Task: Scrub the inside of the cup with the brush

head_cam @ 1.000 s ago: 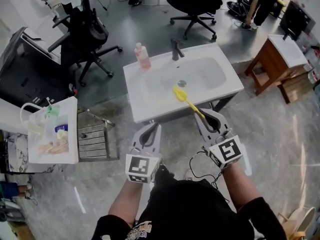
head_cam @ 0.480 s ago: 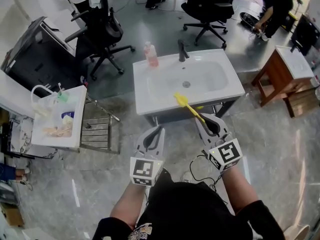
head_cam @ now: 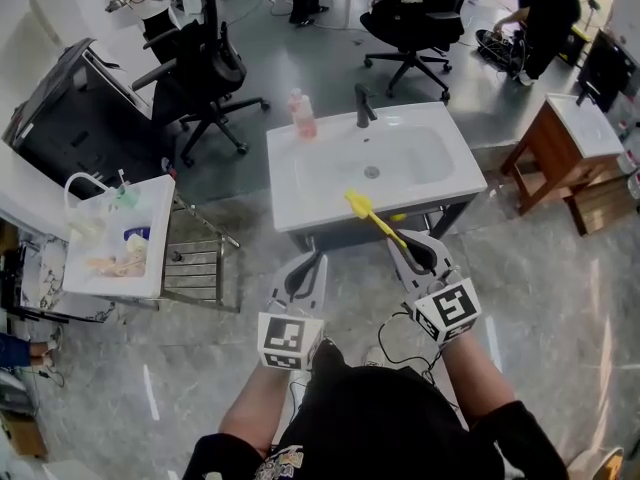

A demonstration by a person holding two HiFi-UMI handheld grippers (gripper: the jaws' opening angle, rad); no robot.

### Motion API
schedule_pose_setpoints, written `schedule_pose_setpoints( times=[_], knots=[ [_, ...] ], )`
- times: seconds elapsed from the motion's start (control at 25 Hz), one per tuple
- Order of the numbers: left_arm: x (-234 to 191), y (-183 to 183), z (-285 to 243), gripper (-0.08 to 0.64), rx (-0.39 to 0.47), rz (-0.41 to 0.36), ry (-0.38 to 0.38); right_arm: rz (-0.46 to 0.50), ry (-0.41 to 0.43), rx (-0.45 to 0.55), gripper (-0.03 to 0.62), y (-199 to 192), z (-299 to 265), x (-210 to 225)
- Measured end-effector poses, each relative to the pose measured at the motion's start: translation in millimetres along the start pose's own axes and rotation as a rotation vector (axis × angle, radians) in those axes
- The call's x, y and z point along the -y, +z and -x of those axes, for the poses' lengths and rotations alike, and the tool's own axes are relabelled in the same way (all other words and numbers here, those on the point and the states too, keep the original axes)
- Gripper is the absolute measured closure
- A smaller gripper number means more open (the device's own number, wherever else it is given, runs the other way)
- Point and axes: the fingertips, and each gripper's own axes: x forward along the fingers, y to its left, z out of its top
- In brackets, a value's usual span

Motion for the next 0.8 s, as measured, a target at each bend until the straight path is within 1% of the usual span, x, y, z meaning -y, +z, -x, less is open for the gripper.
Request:
schedule_pose_setpoints(
  times=[0.2,0.8],
  knots=[
    [12.0,-1.2,3.4,0.546,-0.002,0.005,-0.003,-0.010,-0.007,-0.001,0.554,-2.6,9.3,3.1],
    [24.9,4.2,12.5,0.546,0.013,-0.010,-0.005,0.005,0.000,0.011,0.554,0.5,24.1,-2.6]
  ],
)
